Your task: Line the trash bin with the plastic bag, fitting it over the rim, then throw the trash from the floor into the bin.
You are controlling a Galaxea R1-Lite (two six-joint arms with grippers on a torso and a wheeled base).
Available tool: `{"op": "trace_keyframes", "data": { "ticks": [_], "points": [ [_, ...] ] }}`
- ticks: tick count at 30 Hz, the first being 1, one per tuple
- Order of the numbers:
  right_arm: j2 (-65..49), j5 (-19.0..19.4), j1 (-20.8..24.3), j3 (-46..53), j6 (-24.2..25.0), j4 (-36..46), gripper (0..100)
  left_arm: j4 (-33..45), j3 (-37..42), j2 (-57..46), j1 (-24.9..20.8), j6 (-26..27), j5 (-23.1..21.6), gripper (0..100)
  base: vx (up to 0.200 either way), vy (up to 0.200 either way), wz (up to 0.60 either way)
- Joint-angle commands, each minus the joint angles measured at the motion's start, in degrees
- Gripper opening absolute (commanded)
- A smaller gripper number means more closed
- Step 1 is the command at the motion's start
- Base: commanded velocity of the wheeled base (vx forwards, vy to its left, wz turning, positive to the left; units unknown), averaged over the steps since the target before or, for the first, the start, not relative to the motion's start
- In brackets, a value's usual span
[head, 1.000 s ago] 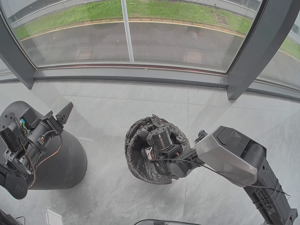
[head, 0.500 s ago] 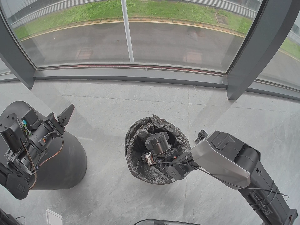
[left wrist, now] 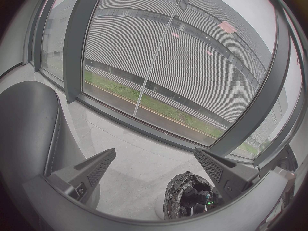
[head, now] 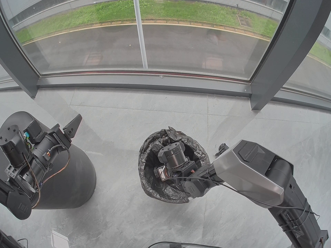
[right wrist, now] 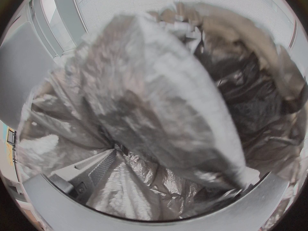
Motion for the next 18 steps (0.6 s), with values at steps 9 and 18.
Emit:
{"op": "trace_keyframes", "data": {
  "ticks": [9, 18],
  "points": [
    [-20.0, -0.7, 5.1, 19.9, 4.1, 0.6, 100, -0.1, -0.2, -0.4, 0.1, -0.5, 0.0, 100, 0.0, 0.0, 0.0],
    [-24.0, -1.0, 3.3, 22.4, 5.4, -1.9, 100, -0.1, -0.2, -0.5, 0.3, -0.5, 0.0, 100, 0.0, 0.0, 0.0]
  ]
}}
